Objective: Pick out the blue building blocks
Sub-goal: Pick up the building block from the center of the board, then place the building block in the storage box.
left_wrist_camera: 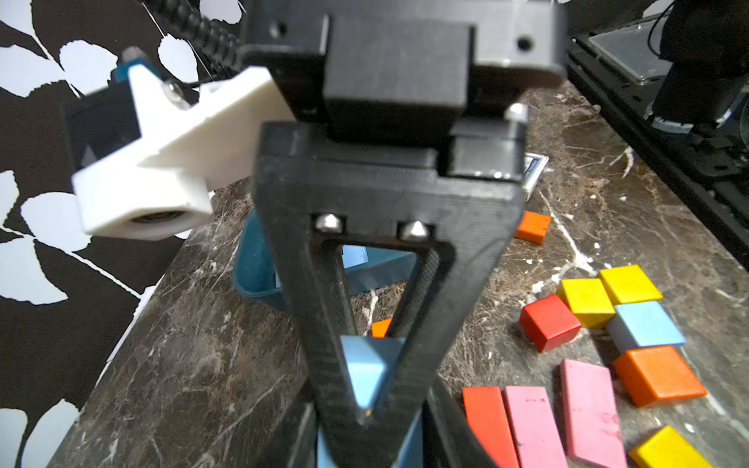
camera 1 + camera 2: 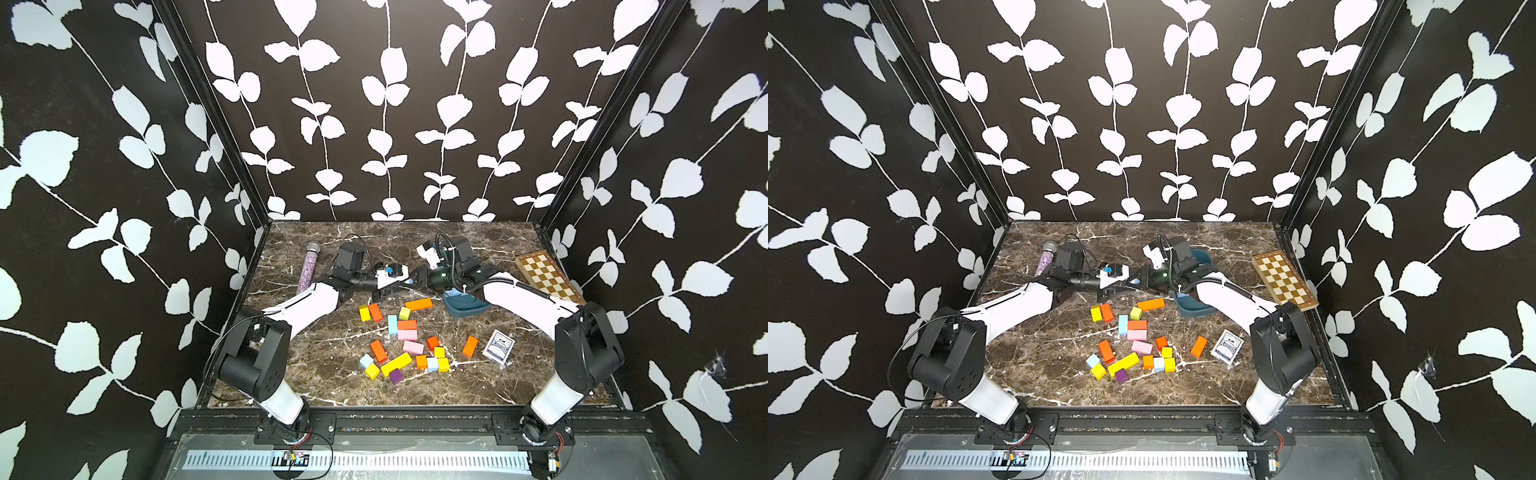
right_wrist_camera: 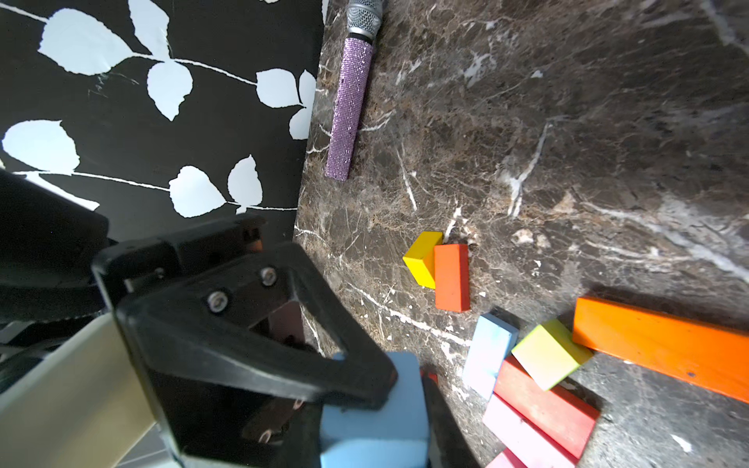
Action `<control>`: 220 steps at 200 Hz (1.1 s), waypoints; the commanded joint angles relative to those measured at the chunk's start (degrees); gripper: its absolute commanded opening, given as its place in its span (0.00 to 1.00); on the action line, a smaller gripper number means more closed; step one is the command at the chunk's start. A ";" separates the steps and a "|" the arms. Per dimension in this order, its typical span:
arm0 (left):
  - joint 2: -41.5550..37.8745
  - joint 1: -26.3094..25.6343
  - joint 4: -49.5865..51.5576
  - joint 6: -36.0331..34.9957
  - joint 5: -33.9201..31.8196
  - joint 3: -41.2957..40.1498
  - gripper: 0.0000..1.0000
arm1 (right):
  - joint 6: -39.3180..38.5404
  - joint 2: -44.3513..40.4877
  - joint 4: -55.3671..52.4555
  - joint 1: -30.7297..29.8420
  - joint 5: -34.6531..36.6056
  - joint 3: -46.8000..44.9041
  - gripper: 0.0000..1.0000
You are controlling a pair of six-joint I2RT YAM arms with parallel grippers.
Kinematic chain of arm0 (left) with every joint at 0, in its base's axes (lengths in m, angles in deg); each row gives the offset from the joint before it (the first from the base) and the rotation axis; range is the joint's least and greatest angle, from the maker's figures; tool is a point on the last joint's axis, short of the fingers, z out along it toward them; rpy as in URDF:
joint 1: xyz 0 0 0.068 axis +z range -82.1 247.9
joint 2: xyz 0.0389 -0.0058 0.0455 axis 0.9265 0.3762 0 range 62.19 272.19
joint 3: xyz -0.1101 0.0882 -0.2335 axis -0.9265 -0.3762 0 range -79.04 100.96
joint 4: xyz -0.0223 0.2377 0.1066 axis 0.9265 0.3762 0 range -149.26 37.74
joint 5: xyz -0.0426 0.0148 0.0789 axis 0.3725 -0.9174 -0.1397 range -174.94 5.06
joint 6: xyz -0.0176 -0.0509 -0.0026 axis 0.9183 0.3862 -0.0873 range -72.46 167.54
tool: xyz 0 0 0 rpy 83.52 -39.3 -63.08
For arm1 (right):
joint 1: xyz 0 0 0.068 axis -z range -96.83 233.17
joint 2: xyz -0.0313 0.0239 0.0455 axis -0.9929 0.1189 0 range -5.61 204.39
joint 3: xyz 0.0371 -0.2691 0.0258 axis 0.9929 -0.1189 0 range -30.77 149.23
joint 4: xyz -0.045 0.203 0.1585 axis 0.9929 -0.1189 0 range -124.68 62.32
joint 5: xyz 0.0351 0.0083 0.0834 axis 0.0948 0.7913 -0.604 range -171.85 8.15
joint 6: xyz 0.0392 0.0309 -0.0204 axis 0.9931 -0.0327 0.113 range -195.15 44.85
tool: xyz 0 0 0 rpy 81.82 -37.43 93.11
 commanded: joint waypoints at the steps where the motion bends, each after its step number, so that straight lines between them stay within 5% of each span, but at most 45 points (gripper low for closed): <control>1: -1.81 -0.22 -0.47 0.00 0.24 0.12 0.57 | -1.63 -2.64 -1.90 1.55 1.73 -0.50 0.15; 32: -1.26 -0.21 2.32 -1.25 -3.26 0.40 0.71 | -8.71 -2.98 -16.14 5.51 8.64 2.47 0.18; 102: 2.42 -0.20 11.21 -4.32 -13.92 2.50 0.74 | -21.98 8.45 -40.03 13.65 30.31 18.33 0.18; 220: 4.95 -0.09 14.69 -5.07 -15.63 4.07 0.75 | -30.53 31.53 -49.89 14.14 37.00 46.26 0.23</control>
